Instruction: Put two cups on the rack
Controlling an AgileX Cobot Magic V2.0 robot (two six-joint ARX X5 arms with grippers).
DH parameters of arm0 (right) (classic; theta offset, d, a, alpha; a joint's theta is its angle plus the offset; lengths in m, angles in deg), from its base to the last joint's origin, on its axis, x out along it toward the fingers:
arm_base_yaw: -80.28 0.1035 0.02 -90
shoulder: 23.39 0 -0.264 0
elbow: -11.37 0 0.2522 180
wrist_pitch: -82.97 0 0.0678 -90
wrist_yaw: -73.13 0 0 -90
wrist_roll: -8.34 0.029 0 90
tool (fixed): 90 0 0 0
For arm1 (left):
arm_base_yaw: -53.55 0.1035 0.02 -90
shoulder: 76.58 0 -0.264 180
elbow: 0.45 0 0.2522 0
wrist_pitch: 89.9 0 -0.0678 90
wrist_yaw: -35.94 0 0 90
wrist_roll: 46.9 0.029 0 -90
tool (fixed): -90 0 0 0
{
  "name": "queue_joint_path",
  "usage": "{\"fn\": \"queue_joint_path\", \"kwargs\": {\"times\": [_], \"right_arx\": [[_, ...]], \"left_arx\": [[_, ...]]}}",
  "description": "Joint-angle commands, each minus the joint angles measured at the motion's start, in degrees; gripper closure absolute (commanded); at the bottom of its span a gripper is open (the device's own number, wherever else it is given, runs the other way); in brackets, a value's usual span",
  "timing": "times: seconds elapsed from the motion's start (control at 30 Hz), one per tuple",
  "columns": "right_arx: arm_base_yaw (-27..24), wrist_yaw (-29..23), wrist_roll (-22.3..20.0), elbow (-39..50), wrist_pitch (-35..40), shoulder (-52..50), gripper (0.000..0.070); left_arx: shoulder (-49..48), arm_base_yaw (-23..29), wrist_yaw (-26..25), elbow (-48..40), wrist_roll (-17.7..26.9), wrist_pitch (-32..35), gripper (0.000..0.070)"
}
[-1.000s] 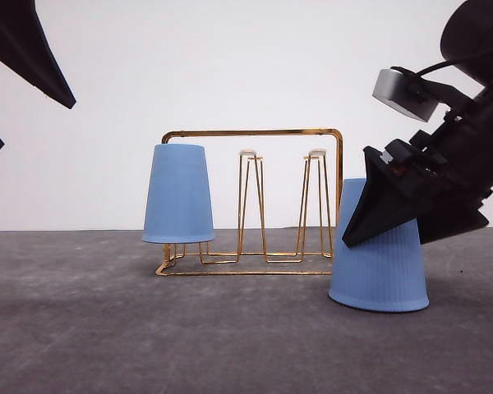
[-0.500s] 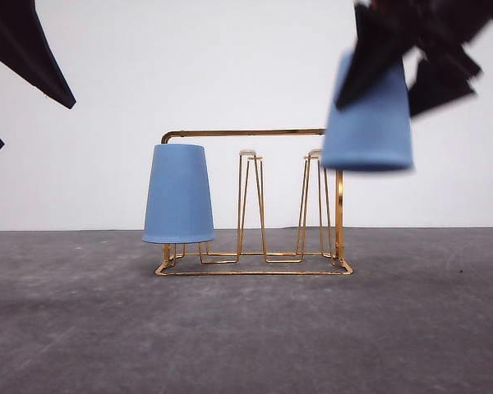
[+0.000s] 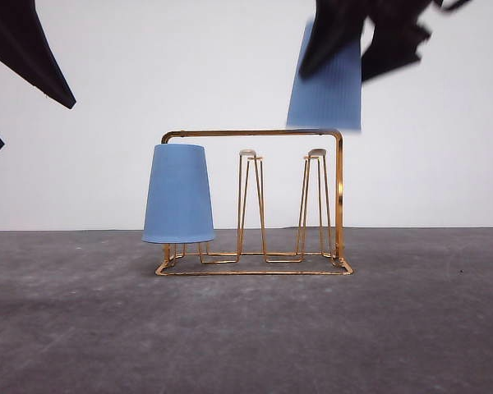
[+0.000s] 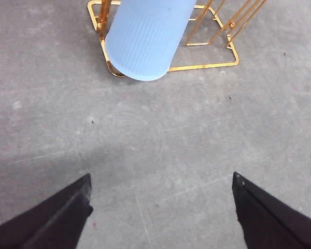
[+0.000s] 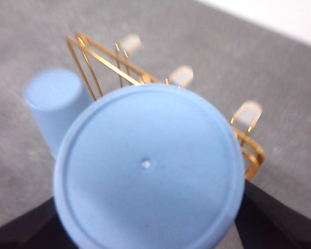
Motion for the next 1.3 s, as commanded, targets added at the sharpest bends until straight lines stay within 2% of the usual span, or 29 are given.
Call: {"fn": "queue_joint_path", "kwargs": {"times": [0.0,0.23,0.3,0.4,0.47,0.63,0.73,0.83,0.97,1.07,1.27], "right_arx": [[0.26,-0.17,-0.86,-0.72,1.44,2.99,0.0341],[0.54,0.40,-0.35,-0.72,3.43,12.10,0.0331],[0.63,0.37,-0.01,-0.72,3.01,13.61,0.0267],[0.63,0.25,0.23,-0.72,2.06,14.49,0.0125],[0.63,0.22,0.28,-0.72,1.70,14.47,0.0083],[0.45,0.14,2.90,-2.75,-4.06,11.96,0.0080],[-0.07,0.10,5.19,-6.65,-12.96,9.56,0.0081],[-0.13,0.25,5.60,-10.16,-22.27,6.62,0.0087],[-0.61,0.31,5.27,-9.58,-30.07,0.76,0.0163],[-2.06,1.89,5.10,-5.48,-29.90,-5.11,0.0169],[-5.32,4.56,5.70,10.45,-19.20,-21.43,0.0169]], "left_arx": [[0.37,-0.13,0.15,0.76,0.39,0.42,0.0197],[0.37,-0.13,0.15,0.76,0.39,0.42,0.0197],[0.37,-0.13,0.15,0.76,0.39,0.42,0.0197],[0.37,-0.13,0.15,0.76,0.39,0.42,0.0197],[0.37,-0.13,0.13,0.76,0.38,0.42,0.0197],[0.37,-0.13,0.13,0.76,0.37,-0.11,0.0196],[0.37,-0.13,0.13,0.76,0.36,-0.52,0.0197],[0.37,-0.13,0.13,0.76,0.13,-0.44,0.0197],[0.37,-0.13,0.15,0.76,0.11,-0.45,0.0197],[0.37,-0.13,0.30,0.76,0.13,-0.41,0.0197],[0.37,-0.13,0.33,0.76,0.17,-0.30,0.0197]]}}
